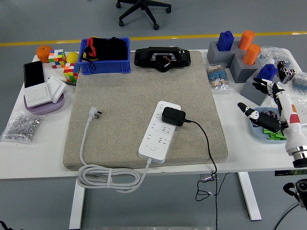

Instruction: Press the white button,pick up the black plug,place it near the board,insert it into the board

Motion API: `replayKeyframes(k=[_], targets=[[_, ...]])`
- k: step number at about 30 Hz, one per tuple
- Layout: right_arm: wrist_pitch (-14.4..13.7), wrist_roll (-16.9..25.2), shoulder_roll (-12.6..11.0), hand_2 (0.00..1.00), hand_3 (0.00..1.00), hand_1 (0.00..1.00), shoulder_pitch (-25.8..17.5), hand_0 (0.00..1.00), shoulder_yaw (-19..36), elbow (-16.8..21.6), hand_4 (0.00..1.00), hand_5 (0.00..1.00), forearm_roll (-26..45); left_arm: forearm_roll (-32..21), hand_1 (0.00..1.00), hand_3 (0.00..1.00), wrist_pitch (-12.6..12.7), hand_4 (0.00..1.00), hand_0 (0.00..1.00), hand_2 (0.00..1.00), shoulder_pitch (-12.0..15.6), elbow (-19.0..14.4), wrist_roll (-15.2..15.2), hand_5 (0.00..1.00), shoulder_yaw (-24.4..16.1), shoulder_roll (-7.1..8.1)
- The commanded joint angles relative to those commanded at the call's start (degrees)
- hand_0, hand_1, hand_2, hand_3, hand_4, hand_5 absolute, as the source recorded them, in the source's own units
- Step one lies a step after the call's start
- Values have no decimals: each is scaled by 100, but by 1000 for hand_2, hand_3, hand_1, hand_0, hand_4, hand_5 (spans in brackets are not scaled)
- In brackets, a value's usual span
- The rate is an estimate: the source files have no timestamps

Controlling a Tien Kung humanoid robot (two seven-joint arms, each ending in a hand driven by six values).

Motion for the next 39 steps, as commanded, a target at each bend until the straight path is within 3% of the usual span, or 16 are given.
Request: replayKeyframes(k=[8, 10, 20, 25, 30, 39], targets=[[30, 256, 3, 726, 766, 753, 0, 813, 58, 45, 923, 340, 74, 1, 638, 638, 4, 561, 691, 615, 12, 0, -2, 183, -19, -2], [12, 318, 16, 687, 740, 722, -2, 759, 82, 49, 886, 302, 91, -12, 638, 638, 4, 559, 690, 615, 13, 0, -6, 180, -2, 2], [5, 304, 39, 682, 722, 718, 7, 759, 137, 39, 875, 296, 88, 4, 638, 638, 4, 560, 693, 614, 8, 0, 0, 183, 2, 15], [9, 318, -35, 681, 719, 720, 171, 760, 24, -27, 877, 306, 96, -104, 638, 638, -16, 559, 692, 614, -110, 0, -14, 182, 218, 92], [30, 274, -59, 681, 719, 715, 98, 757, 34, -7, 869, 289, 71, 37, 638, 638, -2, 559, 691, 615, -42, 0, -33, 183, 74, 148], [34, 262, 3, 681, 700, 714, 40, 752, 39, -5, 831, 245, 58, -31, 638, 638, -17, 559, 692, 614, -14, 0, -18, 183, 137, 61]])
